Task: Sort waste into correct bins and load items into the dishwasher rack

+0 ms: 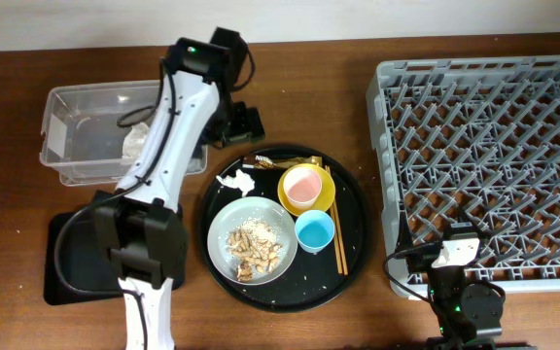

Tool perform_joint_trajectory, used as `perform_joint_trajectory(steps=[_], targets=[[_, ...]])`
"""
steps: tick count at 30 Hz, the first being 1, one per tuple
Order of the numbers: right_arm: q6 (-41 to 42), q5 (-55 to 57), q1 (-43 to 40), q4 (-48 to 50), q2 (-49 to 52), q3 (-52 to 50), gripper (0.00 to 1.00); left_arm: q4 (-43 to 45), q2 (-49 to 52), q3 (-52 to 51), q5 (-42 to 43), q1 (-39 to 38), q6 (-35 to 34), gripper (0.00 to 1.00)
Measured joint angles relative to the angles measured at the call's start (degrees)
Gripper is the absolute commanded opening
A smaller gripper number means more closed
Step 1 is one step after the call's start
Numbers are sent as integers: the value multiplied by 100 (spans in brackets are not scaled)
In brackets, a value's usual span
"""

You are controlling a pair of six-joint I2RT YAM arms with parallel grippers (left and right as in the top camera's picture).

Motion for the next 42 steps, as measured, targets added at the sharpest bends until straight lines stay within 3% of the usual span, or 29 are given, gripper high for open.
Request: perform_joint_trajectory(steps=[11,20,29,33,42], targets=[[-2,2,0,0,0,0,99,-448,0,-4,-673,-704,-1294,99],[0,2,0,0,0,0,98,271,0,-975,-951,-743,-1606,98],[-4,0,0,0,0,0,98,1862,4,-2393,-988,-699,-1698,68],[2,2,0,0,0,0,98,2350,4,-2643,-1010,-699,-1694,67],[0,2,0,2,0,0,98,2699,4,-2940,-1067,-699,-1692,53]])
